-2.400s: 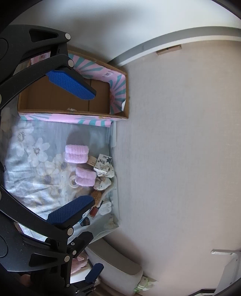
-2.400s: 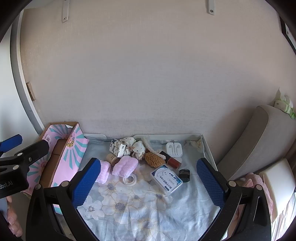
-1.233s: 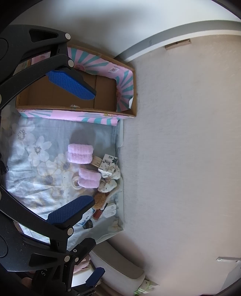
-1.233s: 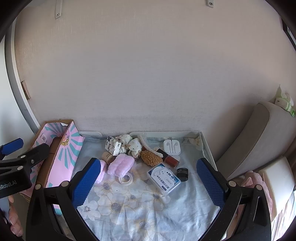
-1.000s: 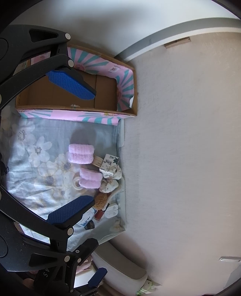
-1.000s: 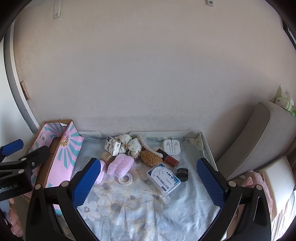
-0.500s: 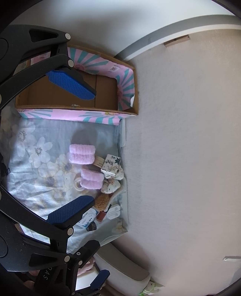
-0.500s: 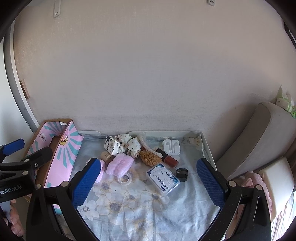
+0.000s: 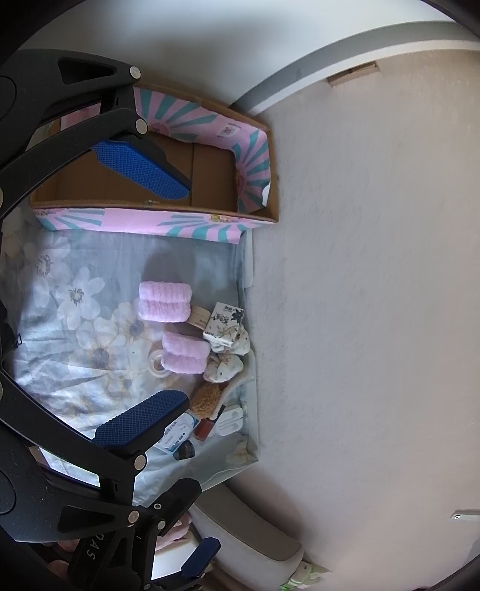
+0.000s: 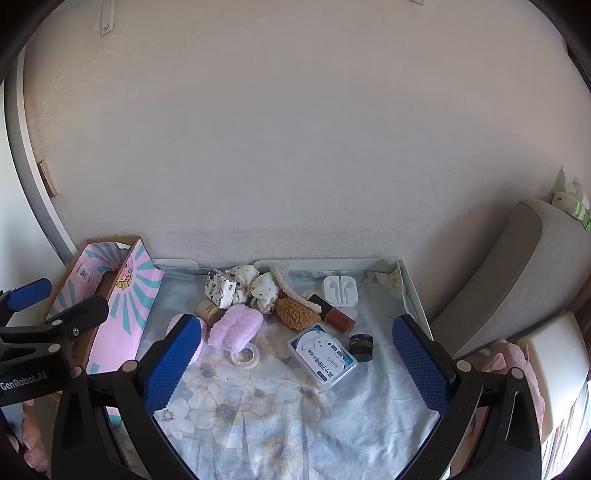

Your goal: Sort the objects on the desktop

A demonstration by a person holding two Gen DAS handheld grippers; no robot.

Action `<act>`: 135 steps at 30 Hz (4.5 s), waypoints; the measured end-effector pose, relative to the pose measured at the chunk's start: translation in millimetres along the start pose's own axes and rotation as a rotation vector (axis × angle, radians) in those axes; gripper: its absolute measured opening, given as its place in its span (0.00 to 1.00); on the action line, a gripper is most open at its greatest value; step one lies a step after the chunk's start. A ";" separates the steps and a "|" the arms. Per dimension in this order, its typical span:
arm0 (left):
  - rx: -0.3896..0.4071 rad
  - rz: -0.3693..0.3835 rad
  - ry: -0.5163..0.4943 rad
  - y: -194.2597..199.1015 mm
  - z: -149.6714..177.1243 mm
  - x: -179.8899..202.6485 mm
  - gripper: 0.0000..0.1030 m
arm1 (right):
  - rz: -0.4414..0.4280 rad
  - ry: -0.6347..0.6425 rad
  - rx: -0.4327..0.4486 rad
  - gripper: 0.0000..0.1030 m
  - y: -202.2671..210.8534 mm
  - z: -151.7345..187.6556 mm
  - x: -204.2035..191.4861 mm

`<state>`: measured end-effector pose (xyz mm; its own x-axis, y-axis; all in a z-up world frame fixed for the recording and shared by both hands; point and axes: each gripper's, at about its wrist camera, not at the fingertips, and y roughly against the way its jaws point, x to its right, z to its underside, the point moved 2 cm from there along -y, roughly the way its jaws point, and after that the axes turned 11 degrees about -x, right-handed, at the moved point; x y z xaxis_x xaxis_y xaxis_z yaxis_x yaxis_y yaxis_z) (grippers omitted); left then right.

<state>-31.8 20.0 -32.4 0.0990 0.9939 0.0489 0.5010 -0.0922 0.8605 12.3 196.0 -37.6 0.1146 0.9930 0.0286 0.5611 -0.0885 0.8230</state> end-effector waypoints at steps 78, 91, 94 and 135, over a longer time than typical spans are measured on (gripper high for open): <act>-0.099 0.061 -0.142 -41.2 -1.5 44.7 0.41 | -0.226 0.368 -0.050 0.54 -69.2 12.4 17.8; -0.036 0.011 0.003 18.0 -3.3 -37.9 0.41 | -0.311 0.470 0.029 0.54 -21.2 -48.1 -66.6; -0.026 -0.010 0.041 27.0 -1.6 -60.6 0.40 | -0.340 0.509 0.043 0.54 -15.7 -63.8 -94.6; -0.248 -0.023 0.215 -71.6 58.7 -187.0 0.40 | -0.468 0.745 -0.340 0.54 -175.8 -64.3 -370.2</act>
<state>-35.7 -162.8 -132.9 -0.1064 0.9881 0.1115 0.2736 -0.0787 0.9586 -181.5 -151.0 -156.4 -0.6815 0.7265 -0.0884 0.1350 0.2435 0.9605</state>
